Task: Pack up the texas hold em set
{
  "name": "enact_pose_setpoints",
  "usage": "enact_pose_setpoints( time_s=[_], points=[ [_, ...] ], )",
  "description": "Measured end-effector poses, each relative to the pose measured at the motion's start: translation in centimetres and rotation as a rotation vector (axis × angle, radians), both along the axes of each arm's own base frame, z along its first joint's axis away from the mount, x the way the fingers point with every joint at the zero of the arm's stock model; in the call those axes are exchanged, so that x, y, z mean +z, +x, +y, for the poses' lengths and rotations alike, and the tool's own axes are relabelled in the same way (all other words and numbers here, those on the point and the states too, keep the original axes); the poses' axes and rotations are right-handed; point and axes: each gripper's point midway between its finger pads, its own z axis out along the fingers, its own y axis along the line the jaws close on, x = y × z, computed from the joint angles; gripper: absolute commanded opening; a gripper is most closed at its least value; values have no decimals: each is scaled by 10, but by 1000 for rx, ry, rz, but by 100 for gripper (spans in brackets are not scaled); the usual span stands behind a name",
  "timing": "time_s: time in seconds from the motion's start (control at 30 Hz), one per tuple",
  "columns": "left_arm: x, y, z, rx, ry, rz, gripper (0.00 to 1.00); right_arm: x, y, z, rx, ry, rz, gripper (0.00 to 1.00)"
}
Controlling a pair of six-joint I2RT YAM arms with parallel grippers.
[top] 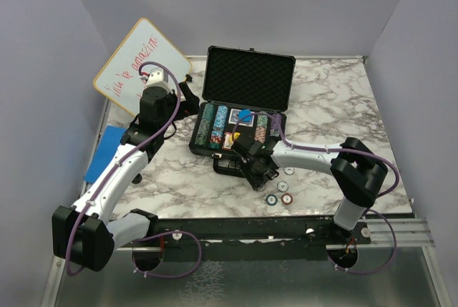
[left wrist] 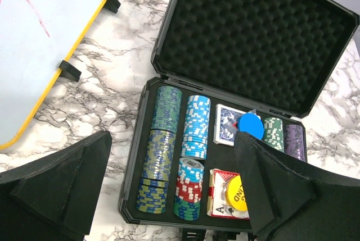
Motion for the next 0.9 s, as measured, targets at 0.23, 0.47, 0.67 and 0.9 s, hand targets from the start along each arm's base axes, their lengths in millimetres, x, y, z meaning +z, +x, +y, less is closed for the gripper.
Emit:
enact_pose_setpoints(
  time_s=[0.23,0.47,0.67,0.9],
  points=[
    [3,-1,1,7,-1,-7,99,1,0,-1,-1,-5,-1,48],
    [2,-1,3,17,-4,-1,99,3,0,-1,-2,-7,1,50],
    [0,-2,3,19,-5,6,99,11,3,3,-8,15,-14,52],
    [-4,-4,4,20,-5,18,99,17,4,6,-19,36,-25,64]
  ],
)
